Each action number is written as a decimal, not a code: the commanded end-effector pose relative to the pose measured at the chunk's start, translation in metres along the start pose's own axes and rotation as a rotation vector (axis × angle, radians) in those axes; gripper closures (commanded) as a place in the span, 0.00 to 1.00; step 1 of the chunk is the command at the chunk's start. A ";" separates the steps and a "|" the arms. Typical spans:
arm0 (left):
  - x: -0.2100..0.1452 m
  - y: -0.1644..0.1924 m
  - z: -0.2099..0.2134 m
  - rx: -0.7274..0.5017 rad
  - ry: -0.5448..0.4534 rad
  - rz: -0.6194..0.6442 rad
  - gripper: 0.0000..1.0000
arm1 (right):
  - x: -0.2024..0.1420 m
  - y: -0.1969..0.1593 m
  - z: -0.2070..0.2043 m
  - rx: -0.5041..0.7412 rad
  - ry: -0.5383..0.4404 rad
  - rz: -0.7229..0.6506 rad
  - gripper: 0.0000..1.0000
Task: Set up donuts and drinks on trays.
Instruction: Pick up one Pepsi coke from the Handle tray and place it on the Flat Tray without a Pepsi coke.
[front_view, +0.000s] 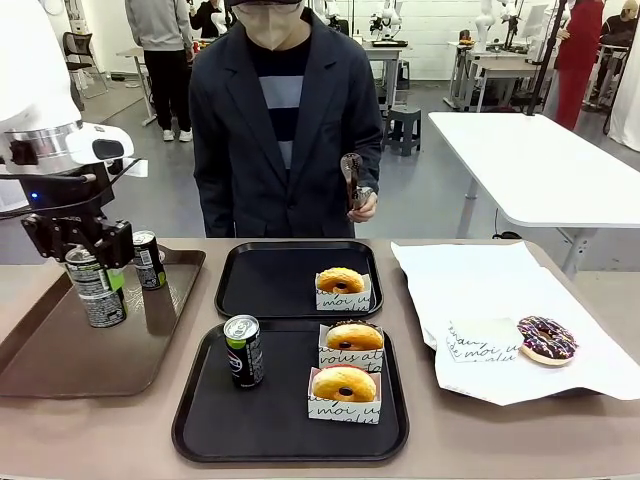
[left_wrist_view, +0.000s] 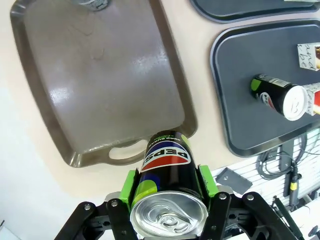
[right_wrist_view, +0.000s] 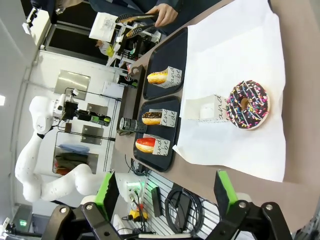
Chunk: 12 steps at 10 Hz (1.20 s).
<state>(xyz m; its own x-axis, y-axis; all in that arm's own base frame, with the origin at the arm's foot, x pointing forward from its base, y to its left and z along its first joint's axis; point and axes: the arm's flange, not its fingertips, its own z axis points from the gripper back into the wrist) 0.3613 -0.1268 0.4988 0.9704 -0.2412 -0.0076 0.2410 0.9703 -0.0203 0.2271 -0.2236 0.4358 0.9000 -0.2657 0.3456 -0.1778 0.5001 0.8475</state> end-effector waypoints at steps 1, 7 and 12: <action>0.037 -0.018 0.009 -0.071 0.052 0.005 0.41 | 0.002 0.000 0.000 0.023 -0.020 0.020 0.00; 0.094 -0.062 -0.006 -0.053 0.066 -0.037 0.41 | 0.002 0.000 0.000 0.023 -0.020 0.020 0.00; -0.007 0.016 -0.011 -0.024 0.119 -0.052 0.41 | 0.002 0.000 0.000 0.023 -0.020 0.020 0.00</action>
<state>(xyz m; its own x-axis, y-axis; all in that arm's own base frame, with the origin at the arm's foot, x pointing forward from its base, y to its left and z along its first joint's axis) 0.4010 -0.1488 0.4751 0.9428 -0.2831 -0.1762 0.2819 0.9589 -0.0320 0.2273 -0.2239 0.4359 0.9002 -0.2655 0.3452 -0.1774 0.5004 0.8475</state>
